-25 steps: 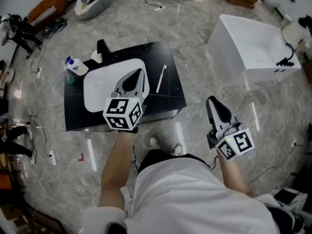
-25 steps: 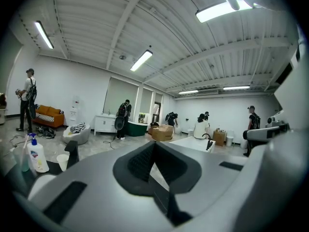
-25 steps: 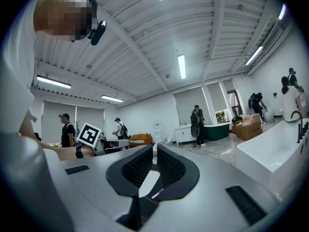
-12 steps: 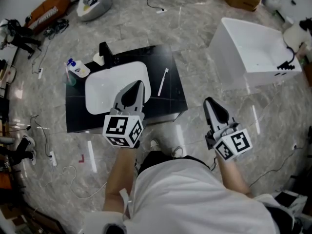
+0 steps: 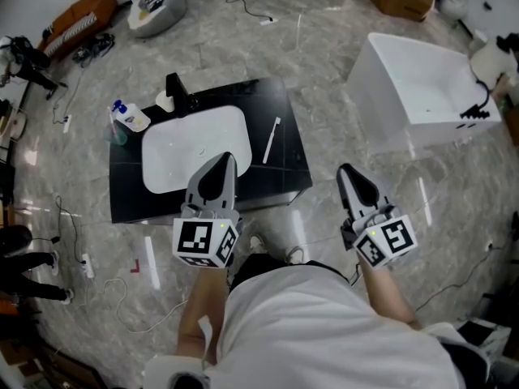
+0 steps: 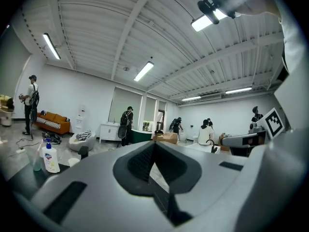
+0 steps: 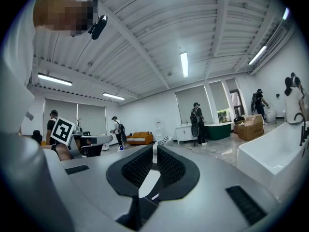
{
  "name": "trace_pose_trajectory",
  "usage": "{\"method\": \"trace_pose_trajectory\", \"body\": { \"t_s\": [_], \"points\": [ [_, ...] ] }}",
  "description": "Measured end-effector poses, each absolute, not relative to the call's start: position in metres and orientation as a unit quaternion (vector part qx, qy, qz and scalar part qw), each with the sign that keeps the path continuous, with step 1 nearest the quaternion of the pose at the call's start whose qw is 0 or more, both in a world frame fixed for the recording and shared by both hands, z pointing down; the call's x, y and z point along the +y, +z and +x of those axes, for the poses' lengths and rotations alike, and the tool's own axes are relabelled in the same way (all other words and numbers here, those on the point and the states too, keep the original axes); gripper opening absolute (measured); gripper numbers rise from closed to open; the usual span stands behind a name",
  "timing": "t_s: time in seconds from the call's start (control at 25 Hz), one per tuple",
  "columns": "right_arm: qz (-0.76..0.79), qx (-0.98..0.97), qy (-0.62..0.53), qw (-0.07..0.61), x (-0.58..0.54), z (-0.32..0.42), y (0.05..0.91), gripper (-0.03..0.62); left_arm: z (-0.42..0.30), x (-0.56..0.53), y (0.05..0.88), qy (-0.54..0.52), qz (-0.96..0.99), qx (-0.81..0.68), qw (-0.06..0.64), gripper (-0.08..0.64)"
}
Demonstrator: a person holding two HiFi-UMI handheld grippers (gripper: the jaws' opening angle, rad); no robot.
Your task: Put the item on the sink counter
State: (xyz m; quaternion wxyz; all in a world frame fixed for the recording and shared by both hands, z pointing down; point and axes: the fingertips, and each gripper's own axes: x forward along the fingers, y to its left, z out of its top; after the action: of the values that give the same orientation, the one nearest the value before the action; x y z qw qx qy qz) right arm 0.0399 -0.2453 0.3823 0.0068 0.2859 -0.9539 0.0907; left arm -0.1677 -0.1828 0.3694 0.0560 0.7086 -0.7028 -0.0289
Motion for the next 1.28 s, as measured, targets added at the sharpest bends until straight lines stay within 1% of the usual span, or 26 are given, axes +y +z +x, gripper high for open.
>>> {"method": "trace_pose_trajectory", "body": {
  "t_s": [0.44,0.76,1.04,1.28],
  "points": [
    [0.284,-0.955,0.089,0.006,-0.248,0.033,0.383,0.049,-0.162,-0.167,0.355,-0.026,0.718,-0.695,0.028,0.002],
    [0.283,-0.955,0.089,0.013,-0.247,0.028,0.386,0.049,-0.156,-0.153,0.364,-0.018,0.722,-0.69,0.046,0.002],
    [0.275,-0.958,0.081,0.019,-0.243,0.016,0.386,0.049,-0.15,-0.148,0.365,-0.033,0.732,-0.68,0.03,0.002],
    [0.27,-0.96,0.072,0.022,-0.244,0.007,0.384,0.049,-0.154,-0.153,0.366,-0.038,0.734,-0.678,0.03,0.002]
  ]
}}
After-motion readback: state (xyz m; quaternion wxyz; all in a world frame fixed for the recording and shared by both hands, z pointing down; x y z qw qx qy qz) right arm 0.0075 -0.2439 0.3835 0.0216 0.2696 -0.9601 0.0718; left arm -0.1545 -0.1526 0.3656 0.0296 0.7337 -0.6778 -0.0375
